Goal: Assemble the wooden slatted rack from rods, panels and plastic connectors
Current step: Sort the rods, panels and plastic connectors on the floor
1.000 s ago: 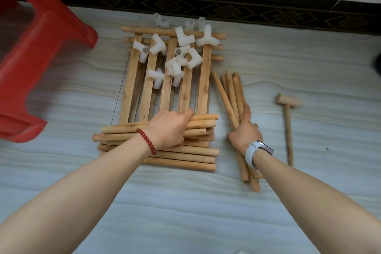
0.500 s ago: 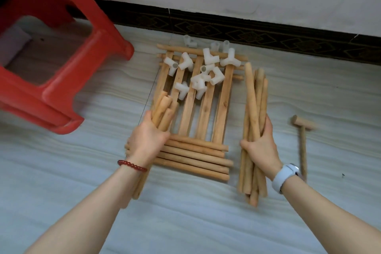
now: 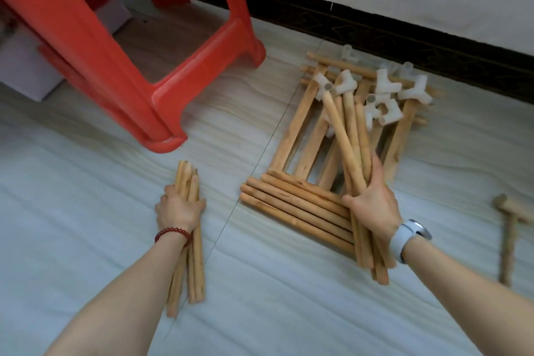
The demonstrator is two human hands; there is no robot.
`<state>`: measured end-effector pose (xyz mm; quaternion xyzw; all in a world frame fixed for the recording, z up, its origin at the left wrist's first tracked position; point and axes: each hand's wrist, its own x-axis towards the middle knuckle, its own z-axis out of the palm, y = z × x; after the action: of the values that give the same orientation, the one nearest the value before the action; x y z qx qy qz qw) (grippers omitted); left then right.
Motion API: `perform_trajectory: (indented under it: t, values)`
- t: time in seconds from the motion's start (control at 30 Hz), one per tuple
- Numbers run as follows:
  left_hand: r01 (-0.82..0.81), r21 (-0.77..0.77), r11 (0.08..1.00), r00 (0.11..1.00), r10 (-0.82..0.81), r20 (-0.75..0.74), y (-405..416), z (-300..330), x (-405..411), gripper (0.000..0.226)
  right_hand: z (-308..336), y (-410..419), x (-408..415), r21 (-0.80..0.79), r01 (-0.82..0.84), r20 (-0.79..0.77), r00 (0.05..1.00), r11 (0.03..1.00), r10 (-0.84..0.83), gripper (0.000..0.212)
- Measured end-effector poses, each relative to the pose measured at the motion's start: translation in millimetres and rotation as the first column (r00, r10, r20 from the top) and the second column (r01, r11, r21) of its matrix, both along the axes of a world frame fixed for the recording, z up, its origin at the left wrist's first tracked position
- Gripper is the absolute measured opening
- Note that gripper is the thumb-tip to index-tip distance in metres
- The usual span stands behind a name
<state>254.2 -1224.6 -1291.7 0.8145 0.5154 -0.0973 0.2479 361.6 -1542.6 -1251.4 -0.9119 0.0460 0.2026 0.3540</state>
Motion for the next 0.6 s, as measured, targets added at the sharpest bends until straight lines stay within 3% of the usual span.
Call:
perform_trajectory:
  t: [0.2, 0.4, 0.47, 0.53, 0.6]
  values:
    - [0.044, 0.075, 0.996, 0.999, -0.046, 0.016, -8, -2, -2, 0.106, -7, 9, 4, -0.022, 0.006, -0.009, 1.000, 1.000, -0.006, 0.106]
    - [0.334, 0.212, 0.918, 0.927, -0.361, 0.104, -44, 6, 2, 0.090, -3, -6, 7, -0.004, 0.073, -0.005, 0.997, 0.997, -0.073, 0.105]
    - [0.585, 0.283, 0.760, 0.765, -0.633, 0.117, -69, 10, 11, 0.092, 2, -18, 8, -0.009, 0.073, 0.021, 0.997, 0.997, -0.073, 0.104]
    - [0.837, 0.291, 0.462, 0.464, -0.883, 0.066, -99, 12, 24, 0.097, 6, -33, 8, -0.008, 0.096, 0.039, 0.995, 0.995, -0.095, 0.102]
    - [0.955, 0.236, 0.181, 0.192, -0.981, -0.025, -131, 12, 38, 0.103, 8, -50, 5, -0.033, 0.145, 0.063, 0.988, 0.989, -0.143, 0.100]
